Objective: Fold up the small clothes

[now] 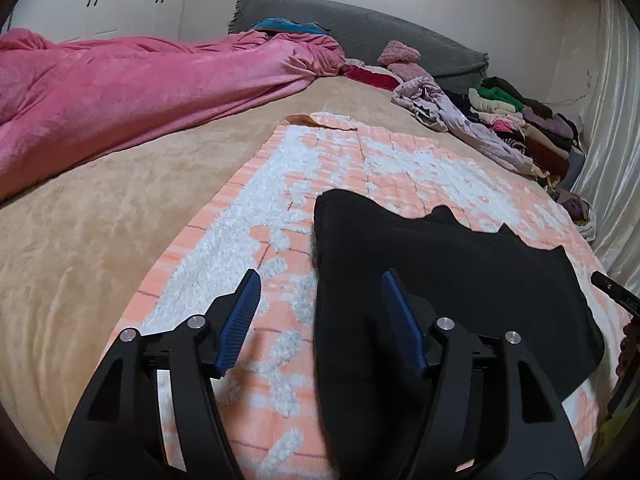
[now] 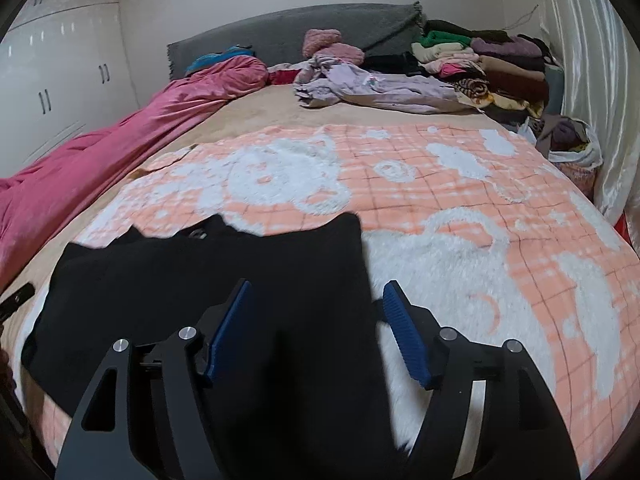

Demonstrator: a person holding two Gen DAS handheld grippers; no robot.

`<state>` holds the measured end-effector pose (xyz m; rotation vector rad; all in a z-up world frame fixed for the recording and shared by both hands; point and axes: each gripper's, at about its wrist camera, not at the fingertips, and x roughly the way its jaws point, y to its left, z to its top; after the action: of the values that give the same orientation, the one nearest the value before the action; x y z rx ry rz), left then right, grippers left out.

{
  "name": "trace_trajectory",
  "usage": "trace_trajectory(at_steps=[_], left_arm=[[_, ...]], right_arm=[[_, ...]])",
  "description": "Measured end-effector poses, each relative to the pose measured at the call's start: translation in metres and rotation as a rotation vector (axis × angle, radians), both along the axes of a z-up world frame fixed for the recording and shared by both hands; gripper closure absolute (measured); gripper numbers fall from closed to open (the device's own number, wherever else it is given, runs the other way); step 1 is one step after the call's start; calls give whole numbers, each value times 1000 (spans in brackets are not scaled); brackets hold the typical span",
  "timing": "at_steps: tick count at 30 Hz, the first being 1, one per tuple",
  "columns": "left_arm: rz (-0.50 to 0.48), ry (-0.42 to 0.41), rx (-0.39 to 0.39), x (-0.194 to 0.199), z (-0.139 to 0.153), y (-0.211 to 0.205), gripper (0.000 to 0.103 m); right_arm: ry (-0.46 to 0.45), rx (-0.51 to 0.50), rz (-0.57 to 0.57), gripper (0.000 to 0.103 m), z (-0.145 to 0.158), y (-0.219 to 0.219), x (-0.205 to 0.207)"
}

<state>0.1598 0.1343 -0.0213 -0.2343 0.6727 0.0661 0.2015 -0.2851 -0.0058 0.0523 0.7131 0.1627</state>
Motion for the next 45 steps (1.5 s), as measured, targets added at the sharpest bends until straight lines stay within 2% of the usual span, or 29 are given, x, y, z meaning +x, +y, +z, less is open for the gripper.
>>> trace_trajectory(at_steps=[6, 13, 27, 31, 37, 45], left_arm=[[-35, 53, 11, -4, -8, -8, 42], [-43, 101, 36, -8, -19, -14, 40], [-19, 135, 53, -16, -34, -15, 35], [-22, 130, 27, -20, -29, -12, 35], [-46, 111, 39, -29, -16, -18, 35], [-69, 68, 61, -39, 5, -27, 24]], right_arm=[[47, 21, 65, 36, -13, 11, -27], [124, 18, 64, 36, -36, 7, -42], [125, 7, 58, 36, -48, 2, -49], [129, 15, 52, 34, -42, 2, -51], [117, 28, 42, 34, -33, -3, -59], [100, 38, 42, 32, -19, -4, -70]])
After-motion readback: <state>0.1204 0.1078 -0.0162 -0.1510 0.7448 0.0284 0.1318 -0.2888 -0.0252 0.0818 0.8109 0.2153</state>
